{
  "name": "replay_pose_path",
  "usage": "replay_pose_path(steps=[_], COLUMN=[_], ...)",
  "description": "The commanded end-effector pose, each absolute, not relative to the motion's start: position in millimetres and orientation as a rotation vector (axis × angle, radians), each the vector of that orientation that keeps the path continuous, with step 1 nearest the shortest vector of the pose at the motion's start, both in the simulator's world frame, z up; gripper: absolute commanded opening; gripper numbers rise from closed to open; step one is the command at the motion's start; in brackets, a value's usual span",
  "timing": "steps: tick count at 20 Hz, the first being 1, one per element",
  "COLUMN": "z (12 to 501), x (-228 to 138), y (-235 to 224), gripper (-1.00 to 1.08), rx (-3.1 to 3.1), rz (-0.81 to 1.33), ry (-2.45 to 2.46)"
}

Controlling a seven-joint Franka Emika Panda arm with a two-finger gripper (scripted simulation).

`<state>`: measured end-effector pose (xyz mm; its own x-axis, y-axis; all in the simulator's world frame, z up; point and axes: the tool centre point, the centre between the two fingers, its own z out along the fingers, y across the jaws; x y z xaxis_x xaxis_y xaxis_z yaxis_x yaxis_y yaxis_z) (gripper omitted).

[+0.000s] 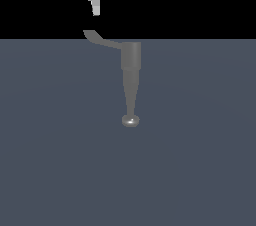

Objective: Turn on the faucet by rotating a designated handle.

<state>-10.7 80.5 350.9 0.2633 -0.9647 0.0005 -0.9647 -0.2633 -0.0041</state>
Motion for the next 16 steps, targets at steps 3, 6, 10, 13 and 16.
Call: replay_pose_path(steps=[3,6,10,13,16], z=[333,323,312,306,302], x=[4,11,18,22,25], y=[86,88,91,92,93], gripper=[-1.0,-1.0,-1.0,-1.0,-1.0], rx=[-2.39,-2.331,-2.269,-2.234,-2.212], rz=[-0.002,-0.001,0.0,0.0,0.0], ry=[2.035,2.103,2.172,2.208,2.23])
